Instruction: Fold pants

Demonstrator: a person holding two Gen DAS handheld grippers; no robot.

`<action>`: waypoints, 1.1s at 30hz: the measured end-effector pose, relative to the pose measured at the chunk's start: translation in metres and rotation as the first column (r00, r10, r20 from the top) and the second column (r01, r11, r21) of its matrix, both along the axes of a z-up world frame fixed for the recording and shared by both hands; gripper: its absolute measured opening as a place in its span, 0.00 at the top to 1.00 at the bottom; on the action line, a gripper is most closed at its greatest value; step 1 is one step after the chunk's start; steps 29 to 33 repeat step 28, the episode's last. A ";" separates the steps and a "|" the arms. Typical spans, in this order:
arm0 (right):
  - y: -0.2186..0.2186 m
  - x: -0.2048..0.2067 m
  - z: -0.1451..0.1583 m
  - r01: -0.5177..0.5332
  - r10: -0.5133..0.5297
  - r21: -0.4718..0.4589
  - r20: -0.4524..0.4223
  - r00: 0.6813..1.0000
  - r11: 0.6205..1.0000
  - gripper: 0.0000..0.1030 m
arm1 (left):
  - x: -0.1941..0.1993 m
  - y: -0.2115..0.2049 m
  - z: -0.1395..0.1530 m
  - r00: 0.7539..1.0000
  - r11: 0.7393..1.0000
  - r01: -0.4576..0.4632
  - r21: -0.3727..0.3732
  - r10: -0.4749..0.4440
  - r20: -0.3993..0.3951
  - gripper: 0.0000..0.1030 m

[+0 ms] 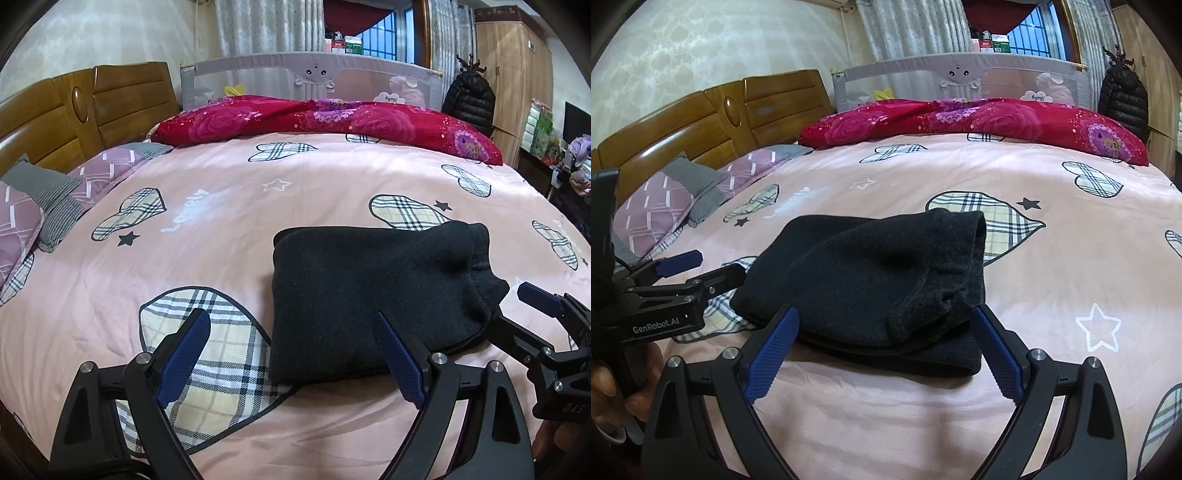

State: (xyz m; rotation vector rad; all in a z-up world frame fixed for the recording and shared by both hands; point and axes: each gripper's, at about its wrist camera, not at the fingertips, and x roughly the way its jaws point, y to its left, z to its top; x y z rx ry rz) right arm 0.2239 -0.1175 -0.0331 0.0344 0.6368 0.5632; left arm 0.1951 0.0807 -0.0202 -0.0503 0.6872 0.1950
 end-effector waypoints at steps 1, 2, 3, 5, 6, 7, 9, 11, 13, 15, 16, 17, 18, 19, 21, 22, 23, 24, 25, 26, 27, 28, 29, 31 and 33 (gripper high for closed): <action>-0.001 0.000 0.000 -0.001 0.001 0.000 0.001 1.000 1.000 0.09 | 0.000 -0.001 0.000 1.000 1.000 0.001 0.001 -0.001 -0.003 0.12; -0.001 -0.001 0.001 -0.002 0.002 -0.001 0.003 1.000 1.000 0.09 | 0.001 -0.001 0.000 1.000 1.000 -0.002 0.004 0.002 -0.006 0.12; -0.002 -0.001 0.001 -0.005 0.005 -0.001 0.005 1.000 1.000 0.09 | 0.001 0.000 0.000 1.000 1.000 -0.001 0.003 0.001 -0.010 0.12; -0.002 0.000 0.002 -0.010 0.010 -0.001 0.003 1.000 1.000 0.09 | 0.003 0.000 0.000 1.000 1.000 -0.008 -0.004 0.008 -0.019 0.12; -0.002 0.000 0.002 -0.012 0.012 0.001 0.001 1.000 1.000 0.09 | 0.004 0.001 0.000 1.000 1.000 -0.010 -0.007 0.010 -0.021 0.12; -0.002 0.001 0.003 -0.014 0.014 0.001 -0.002 1.000 1.000 0.09 | 0.005 0.001 0.001 1.000 1.000 -0.010 -0.014 0.010 -0.025 0.12; -0.002 0.004 0.002 -0.026 0.026 0.003 -0.015 1.000 1.000 0.08 | 0.006 0.000 0.002 1.000 1.000 -0.017 -0.007 0.017 -0.025 0.11; -0.002 0.005 0.002 -0.034 0.034 0.004 -0.023 0.999 0.999 0.08 | 0.009 -0.002 0.003 1.000 1.000 -0.011 0.005 0.011 -0.029 0.11; -0.003 0.005 0.003 -0.035 0.035 -0.001 -0.022 0.999 0.999 0.08 | 0.010 -0.006 0.004 1.000 1.000 -0.006 0.017 0.006 -0.030 0.11; -0.003 0.006 0.003 -0.038 0.038 0.004 -0.024 0.999 0.999 0.08 | 0.011 -0.009 0.004 0.999 1.000 -0.005 0.026 0.006 -0.033 0.11; -0.004 0.007 0.004 -0.039 0.039 0.006 -0.026 0.999 0.999 0.08 | 0.011 -0.011 0.004 0.999 1.000 -0.004 0.028 0.005 -0.034 0.11; -0.004 0.007 0.003 -0.042 0.042 0.007 -0.027 0.999 0.999 0.07 | 0.011 -0.012 0.003 0.999 1.000 -0.003 0.030 0.004 -0.037 0.11; -0.003 0.007 0.003 -0.045 0.045 0.006 -0.027 0.999 0.999 0.07 | 0.011 -0.013 0.003 0.999 1.000 -0.003 0.031 0.005 -0.040 0.11; -0.003 0.008 0.003 -0.046 0.046 0.002 -0.026 0.999 0.999 0.06 | 0.011 -0.013 0.002 0.999 1.000 -0.003 0.030 0.004 -0.044 0.11; -0.002 0.008 0.002 -0.048 0.048 -0.001 -0.028 0.998 0.999 0.06 | 0.012 -0.013 0.000 0.998 1.000 -0.006 0.030 0.008 -0.055 0.11; -0.002 0.009 0.000 -0.049 0.049 0.000 -0.030 0.998 0.999 0.06 | 0.012 -0.012 -0.002 0.998 1.000 -0.009 0.028 0.011 -0.062 0.11; -0.002 0.009 0.000 -0.048 0.048 0.001 -0.032 0.998 0.999 0.06 | 0.012 -0.012 -0.002 0.998 1.000 -0.011 0.026 0.012 -0.065 0.11; -0.002 0.009 -0.001 -0.047 0.047 0.003 -0.035 0.998 0.999 0.06 | 0.012 -0.012 -0.002 0.998 0.999 -0.014 0.029 0.015 -0.068 0.11; -0.003 0.009 -0.002 -0.045 0.045 0.007 -0.039 0.998 0.999 0.06 | 0.012 -0.013 -0.003 0.997 0.999 -0.013 0.033 0.015 -0.071 0.11; -0.003 0.009 -0.002 -0.043 0.043 0.012 -0.039 0.998 0.999 0.06 | 0.012 -0.014 -0.003 0.997 0.999 -0.013 0.038 0.016 -0.073 0.11; -0.004 0.009 -0.002 -0.041 0.042 0.020 -0.038 0.998 0.999 0.06 | 0.013 -0.015 -0.003 0.997 0.999 -0.013 0.040 0.016 -0.075 0.11; -0.004 0.007 -0.002 -0.041 0.041 0.022 -0.037 0.998 0.999 0.06 | 0.013 -0.016 -0.003 0.997 0.999 -0.015 0.043 0.018 -0.077 0.11; -0.004 0.007 -0.002 -0.041 0.041 0.022 -0.037 0.998 0.999 0.06 | 0.013 -0.016 -0.003 0.997 0.999 -0.015 0.043 0.018 -0.077 0.11; -0.004 0.007 -0.002 -0.041 0.041 0.022 -0.037 0.998 0.999 0.06 | 0.013 -0.016 -0.003 0.997 0.999 -0.015 0.043 0.018 -0.077 0.11; -0.004 0.007 -0.002 -0.041 0.041 0.022 -0.037 0.998 0.999 0.06 | 0.013 -0.016 -0.003 0.997 0.999 -0.015 0.043 0.018 -0.077 0.11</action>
